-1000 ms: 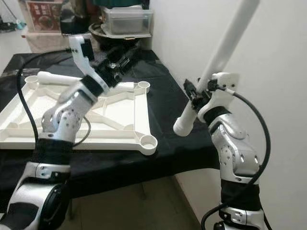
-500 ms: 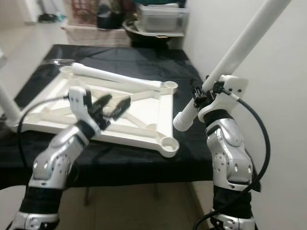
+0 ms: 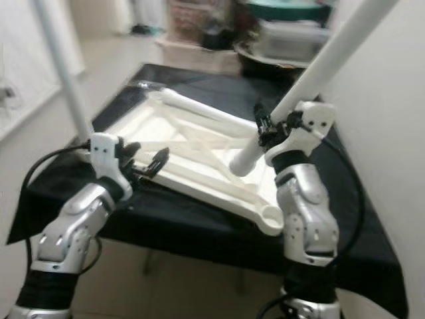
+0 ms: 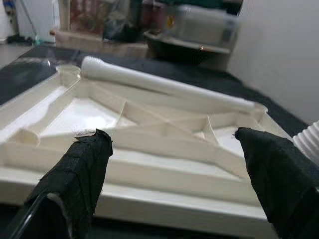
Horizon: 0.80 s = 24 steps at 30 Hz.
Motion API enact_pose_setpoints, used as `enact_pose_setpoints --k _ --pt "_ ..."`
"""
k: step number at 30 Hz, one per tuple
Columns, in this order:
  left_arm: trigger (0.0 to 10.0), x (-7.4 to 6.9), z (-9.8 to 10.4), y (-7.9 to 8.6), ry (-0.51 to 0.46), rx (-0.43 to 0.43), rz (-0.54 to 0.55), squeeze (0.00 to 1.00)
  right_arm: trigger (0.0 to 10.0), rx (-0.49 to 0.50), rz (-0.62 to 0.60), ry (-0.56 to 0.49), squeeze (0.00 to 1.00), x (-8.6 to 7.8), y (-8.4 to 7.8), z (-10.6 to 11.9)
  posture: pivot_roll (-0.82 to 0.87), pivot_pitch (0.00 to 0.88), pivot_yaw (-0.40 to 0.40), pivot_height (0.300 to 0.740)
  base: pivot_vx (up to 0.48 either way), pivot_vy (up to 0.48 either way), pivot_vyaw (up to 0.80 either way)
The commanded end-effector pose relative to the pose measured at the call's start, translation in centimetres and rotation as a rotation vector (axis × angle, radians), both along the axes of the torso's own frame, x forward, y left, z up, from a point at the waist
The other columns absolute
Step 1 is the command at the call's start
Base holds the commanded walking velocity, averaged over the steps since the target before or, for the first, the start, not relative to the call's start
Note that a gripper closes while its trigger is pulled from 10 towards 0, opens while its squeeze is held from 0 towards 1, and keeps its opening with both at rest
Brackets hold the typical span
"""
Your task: Building children table
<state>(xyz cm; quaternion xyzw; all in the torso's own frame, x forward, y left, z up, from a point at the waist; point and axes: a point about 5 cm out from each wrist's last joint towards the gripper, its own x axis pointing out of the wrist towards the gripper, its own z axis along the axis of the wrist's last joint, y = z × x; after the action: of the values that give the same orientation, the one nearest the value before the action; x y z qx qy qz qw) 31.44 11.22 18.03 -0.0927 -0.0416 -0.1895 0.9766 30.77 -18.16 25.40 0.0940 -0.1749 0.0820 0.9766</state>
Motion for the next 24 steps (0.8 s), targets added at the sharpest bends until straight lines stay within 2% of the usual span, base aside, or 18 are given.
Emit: enact_pose_setpoints --k 1,7,9,17,22,24 --pt "10.0 0.1 -0.5 -0.4 0.019 0.019 0.006 0.0 10.0 0.008 0.0 0.004 0.0 -0.1 -0.4 0.0 0.12 0.0 -0.092 0.74 0.0 -0.48 0.0" --pt "10.0 0.1 -0.8 -0.1 0.033 0.038 0.028 0.0 10.0 0.003 0.0 0.008 0.0 0.0 -0.5 0.0 0.12 0.0 -0.094 0.74 0.0 -0.44 0.0" --pt "10.0 0.3 -0.9 0.2 0.048 0.031 0.064 0.0 10.0 0.001 -0.002 0.007 0.0 0.1 -0.6 0.1 0.12 0.0 -0.095 0.74 0.0 0.0 0.0" --pt "10.0 0.4 -0.9 0.4 0.052 0.028 0.09 0.0 10.0 -0.022 0.034 0.021 0.0 0.3 -0.7 0.1 0.12 0.0 -0.098 0.74 0.0 0.0 0.0" --pt "10.0 -0.4 -1.3 -0.5 0.046 0.06 0.053 0.0 10.0 -0.034 0.131 0.055 0.0 0.4 -0.8 -0.1 0.12 0.0 -0.099 0.74 0.0 0.0 0.0" --pt "10.0 -1.5 -1.6 -1.5 0.059 0.034 -0.017 0.0 10.0 -0.019 0.24 0.055 0.0 0.2 -0.8 0.1 0.12 0.0 -0.099 0.74 0.0 0.0 0.0"
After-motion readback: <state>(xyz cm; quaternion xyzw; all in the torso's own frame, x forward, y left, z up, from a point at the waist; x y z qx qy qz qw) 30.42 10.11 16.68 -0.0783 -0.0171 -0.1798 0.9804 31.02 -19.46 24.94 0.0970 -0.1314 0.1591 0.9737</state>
